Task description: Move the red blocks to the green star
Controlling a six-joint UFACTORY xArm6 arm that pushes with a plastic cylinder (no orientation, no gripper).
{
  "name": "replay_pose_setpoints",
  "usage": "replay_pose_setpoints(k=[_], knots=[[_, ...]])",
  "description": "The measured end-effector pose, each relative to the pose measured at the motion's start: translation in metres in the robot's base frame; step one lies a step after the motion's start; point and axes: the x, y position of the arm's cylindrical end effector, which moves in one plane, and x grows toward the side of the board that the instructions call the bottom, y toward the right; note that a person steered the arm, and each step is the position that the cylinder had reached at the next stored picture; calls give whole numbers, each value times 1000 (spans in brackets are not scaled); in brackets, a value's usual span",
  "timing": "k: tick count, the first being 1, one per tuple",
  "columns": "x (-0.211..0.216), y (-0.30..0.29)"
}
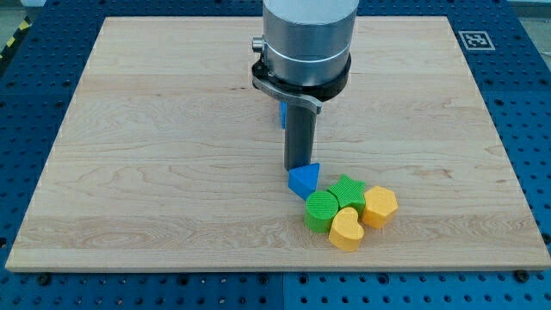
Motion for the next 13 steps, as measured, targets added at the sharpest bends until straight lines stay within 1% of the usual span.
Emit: replay_pose_setpoints(k=[1,2,3,4,5,6,8,10,11,12,13], knots=[[-38,-28],[-100,-58],[-168,-74],[-230,-72],[-237,-12],[-203,4],[-134,1],[-85,8],[-81,61],[-89,90],[-108,56]])
